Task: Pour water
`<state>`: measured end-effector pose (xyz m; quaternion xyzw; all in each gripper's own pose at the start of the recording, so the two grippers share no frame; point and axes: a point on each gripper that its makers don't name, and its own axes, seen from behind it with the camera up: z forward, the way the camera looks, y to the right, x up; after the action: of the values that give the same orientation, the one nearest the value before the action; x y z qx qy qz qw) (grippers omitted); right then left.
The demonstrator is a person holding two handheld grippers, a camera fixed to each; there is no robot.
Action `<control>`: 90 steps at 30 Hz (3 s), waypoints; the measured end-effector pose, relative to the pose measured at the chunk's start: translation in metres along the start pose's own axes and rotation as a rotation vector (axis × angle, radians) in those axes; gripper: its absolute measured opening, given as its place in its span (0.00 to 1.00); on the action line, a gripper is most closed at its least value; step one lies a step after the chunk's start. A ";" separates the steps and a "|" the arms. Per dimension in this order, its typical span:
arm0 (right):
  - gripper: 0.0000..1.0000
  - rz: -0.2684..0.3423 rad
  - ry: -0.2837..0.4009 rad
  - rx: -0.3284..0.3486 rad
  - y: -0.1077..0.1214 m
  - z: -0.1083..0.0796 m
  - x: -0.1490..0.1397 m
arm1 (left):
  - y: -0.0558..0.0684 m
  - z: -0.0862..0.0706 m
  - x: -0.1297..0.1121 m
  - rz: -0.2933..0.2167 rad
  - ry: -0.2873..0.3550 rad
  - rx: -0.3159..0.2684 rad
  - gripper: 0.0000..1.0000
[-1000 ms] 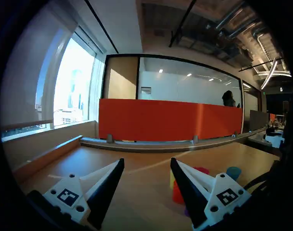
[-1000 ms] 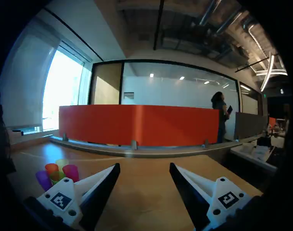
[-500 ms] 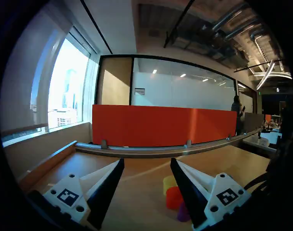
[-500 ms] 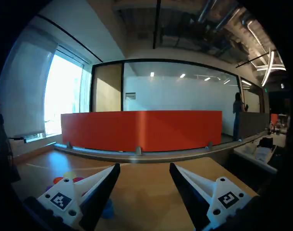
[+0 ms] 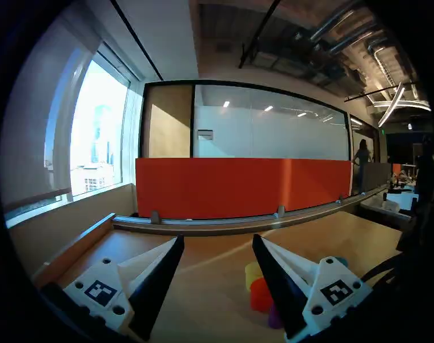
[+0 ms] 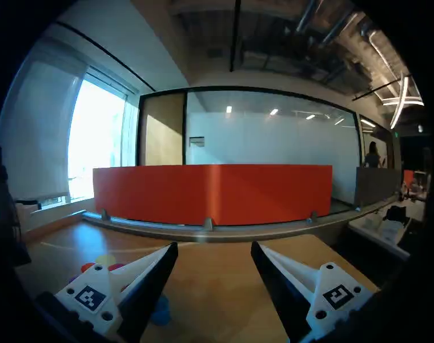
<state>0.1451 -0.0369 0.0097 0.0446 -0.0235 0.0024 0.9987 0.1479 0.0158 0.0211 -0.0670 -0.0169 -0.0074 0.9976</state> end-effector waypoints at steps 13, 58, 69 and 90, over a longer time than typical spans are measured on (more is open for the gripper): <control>0.99 -0.001 -0.021 0.214 -0.045 -0.003 0.002 | 0.006 -0.003 0.003 -0.021 -0.015 -0.049 0.88; 0.99 -0.134 -0.152 0.614 -0.124 -0.014 -0.021 | 0.071 -0.010 0.004 0.018 -0.074 -0.358 0.88; 0.99 -0.202 -0.235 0.690 -0.132 -0.013 -0.038 | 0.071 -0.010 0.003 0.030 -0.075 -0.365 0.88; 0.99 -0.368 -0.388 0.847 -0.181 0.006 -0.106 | 0.067 -0.011 0.006 0.021 -0.056 -0.355 0.88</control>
<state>0.0398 -0.2182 -0.0054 0.4491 -0.1977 -0.1729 0.8540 0.1557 0.0804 0.0013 -0.2426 -0.0425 0.0020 0.9692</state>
